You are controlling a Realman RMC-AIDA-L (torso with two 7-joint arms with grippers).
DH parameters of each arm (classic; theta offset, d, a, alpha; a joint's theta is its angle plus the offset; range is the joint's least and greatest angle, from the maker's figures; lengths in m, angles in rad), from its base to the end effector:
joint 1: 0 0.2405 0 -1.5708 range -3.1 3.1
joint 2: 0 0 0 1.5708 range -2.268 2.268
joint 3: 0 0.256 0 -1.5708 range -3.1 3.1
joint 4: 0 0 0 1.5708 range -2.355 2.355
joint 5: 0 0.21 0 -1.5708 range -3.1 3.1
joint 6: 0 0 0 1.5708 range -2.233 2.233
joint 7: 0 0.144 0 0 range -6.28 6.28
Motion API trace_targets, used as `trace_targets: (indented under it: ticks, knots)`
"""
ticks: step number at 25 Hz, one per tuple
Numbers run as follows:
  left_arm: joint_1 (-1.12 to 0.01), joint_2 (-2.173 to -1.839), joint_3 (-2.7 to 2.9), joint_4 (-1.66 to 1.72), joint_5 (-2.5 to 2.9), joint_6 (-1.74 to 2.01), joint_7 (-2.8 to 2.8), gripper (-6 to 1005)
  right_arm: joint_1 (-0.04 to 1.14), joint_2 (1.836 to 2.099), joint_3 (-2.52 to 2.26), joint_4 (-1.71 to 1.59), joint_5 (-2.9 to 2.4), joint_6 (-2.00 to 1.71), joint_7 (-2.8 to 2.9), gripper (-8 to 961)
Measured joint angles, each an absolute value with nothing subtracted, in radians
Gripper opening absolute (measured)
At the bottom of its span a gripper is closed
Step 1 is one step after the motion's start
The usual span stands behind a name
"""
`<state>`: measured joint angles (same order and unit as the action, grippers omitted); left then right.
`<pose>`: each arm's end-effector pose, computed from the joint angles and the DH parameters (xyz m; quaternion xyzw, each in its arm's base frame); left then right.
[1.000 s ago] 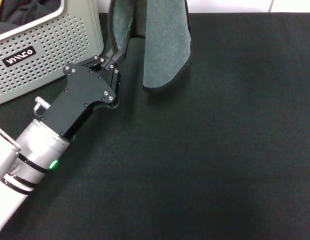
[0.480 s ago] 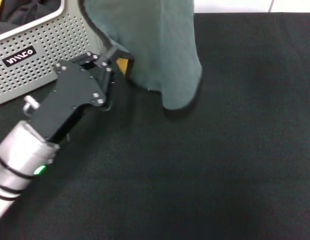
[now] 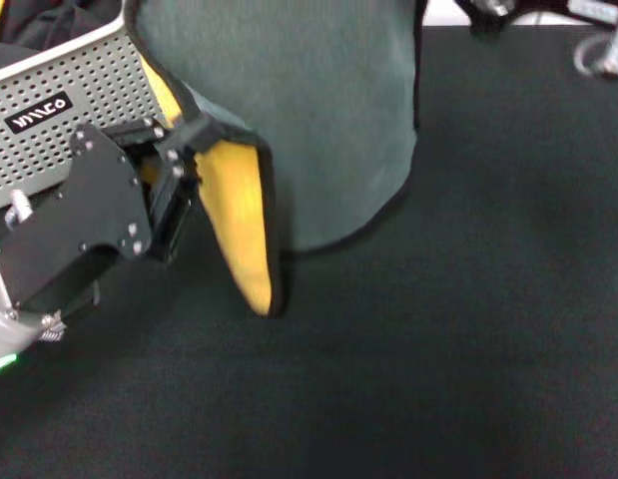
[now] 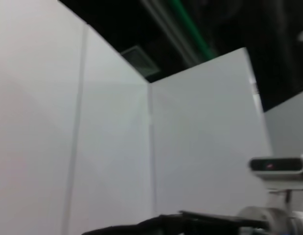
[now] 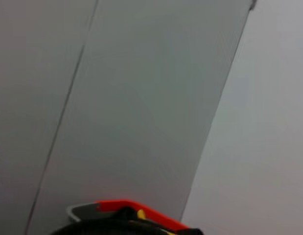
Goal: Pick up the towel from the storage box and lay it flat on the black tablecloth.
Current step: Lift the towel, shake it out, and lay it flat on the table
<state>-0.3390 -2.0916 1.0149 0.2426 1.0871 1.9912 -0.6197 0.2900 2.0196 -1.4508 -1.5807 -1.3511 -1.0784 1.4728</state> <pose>-0.2474 0.2385 0.0054 -0.7757 -0.0126 -0.5731 0.2639 0.0744 0.3255 0.0618 -0.8988 -0.0934 0.3430 0.2565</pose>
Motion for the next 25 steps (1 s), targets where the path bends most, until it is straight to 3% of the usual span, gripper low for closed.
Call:
trace_targets:
  ticks: [3, 14, 25]
  knots:
    - [-0.330, -2.085, 1.052, 0.295, 1.114, 2.011, -0.642, 7, 0.241, 2.018, -1.447, -1.611, -1.348, -1.112, 1.480, 44]
    - [-0.303, -2.010, 1.123, 0.434, 1.177, 2.034, -0.812, 7, 0.105, 2.017, -1.322, -1.695, -1.349, -1.335, 1.561, 47]
    - [-0.318, -1.975, 1.206, 0.582, 1.190, 2.037, -0.927, 6, 0.033, 2.021, -1.142, -1.697, -1.297, -1.602, 1.594, 49]
